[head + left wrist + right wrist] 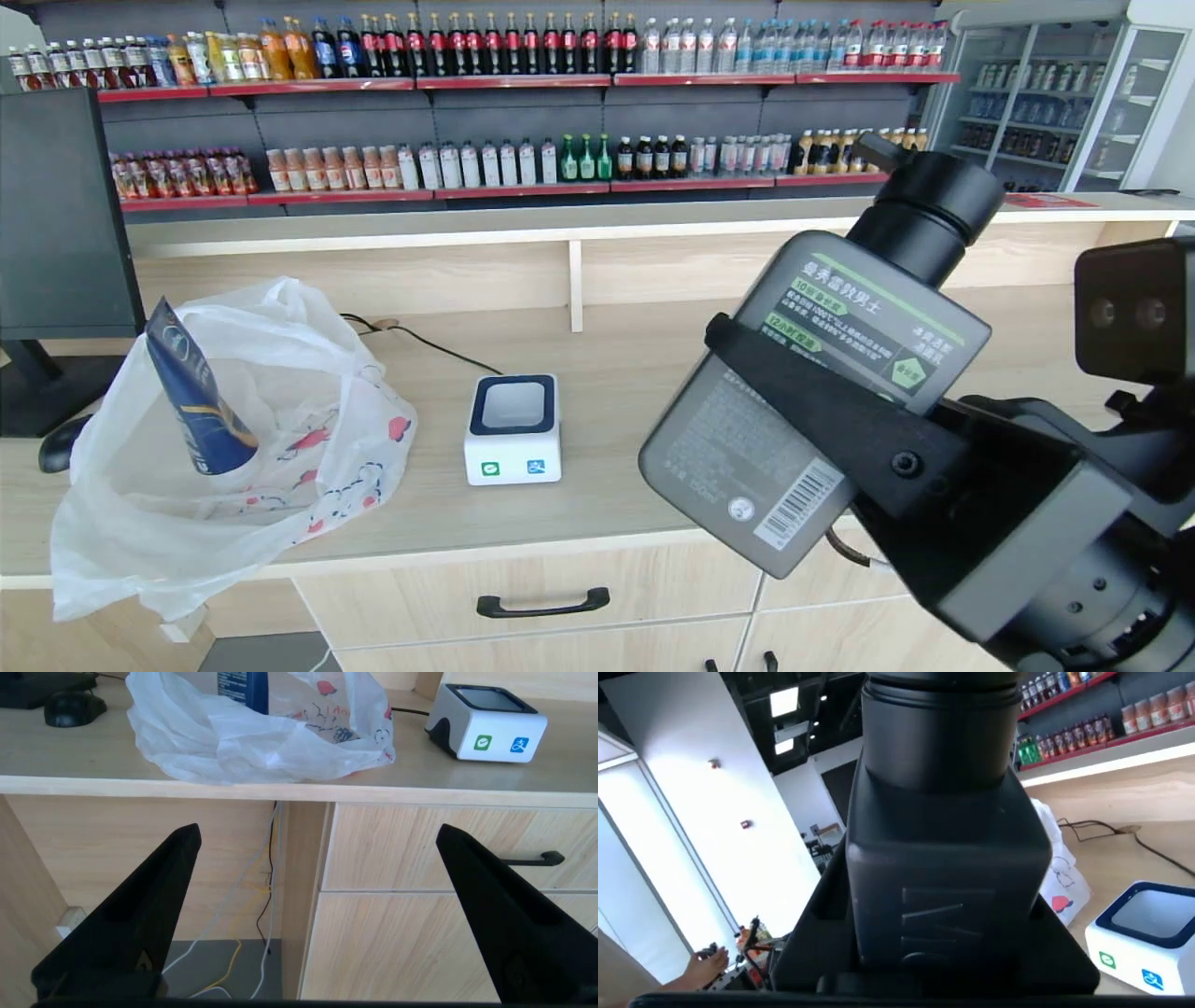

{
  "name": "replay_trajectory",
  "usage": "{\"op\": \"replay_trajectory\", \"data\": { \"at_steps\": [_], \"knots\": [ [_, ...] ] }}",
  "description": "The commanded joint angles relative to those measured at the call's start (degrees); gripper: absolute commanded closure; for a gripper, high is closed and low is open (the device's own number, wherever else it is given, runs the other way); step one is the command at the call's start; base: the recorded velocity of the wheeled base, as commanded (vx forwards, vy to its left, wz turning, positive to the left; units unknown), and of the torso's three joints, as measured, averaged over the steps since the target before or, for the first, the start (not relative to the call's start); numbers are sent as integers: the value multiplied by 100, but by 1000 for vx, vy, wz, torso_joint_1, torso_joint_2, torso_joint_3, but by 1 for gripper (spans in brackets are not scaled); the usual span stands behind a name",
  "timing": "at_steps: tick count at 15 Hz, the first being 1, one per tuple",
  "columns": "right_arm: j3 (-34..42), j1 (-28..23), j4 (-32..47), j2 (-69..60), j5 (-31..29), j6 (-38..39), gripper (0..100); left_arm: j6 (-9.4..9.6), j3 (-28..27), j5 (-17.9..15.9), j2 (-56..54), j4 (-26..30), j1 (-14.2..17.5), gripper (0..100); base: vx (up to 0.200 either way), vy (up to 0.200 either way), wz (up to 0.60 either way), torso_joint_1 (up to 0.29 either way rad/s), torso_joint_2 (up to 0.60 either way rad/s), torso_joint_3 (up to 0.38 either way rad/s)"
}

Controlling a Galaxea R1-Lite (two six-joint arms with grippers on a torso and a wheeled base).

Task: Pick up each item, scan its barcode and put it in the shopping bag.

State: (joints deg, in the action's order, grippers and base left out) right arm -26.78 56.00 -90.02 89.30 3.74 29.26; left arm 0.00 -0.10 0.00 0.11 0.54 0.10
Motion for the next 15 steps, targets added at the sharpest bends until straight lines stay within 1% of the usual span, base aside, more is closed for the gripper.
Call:
{"op": "replay_trajectory", "data": {
  "at_steps": [1, 12, 15],
  "knots": [
    [-125, -11, 2, 35, -14, 36, 100, 0, 1, 0, -2, -1, -1, 0, 0, 0, 0, 0, 0, 0],
    [-240, -2, 2, 88, -49, 177, 100, 0, 1, 0, -2, -1, -1, 0, 0, 0, 0, 0, 0, 0],
    [-117, 7, 2, 141, -330, 1, 100, 0, 1, 0, -2, -1, -1, 0, 0, 0, 0, 0, 0, 0]
  ]
}}
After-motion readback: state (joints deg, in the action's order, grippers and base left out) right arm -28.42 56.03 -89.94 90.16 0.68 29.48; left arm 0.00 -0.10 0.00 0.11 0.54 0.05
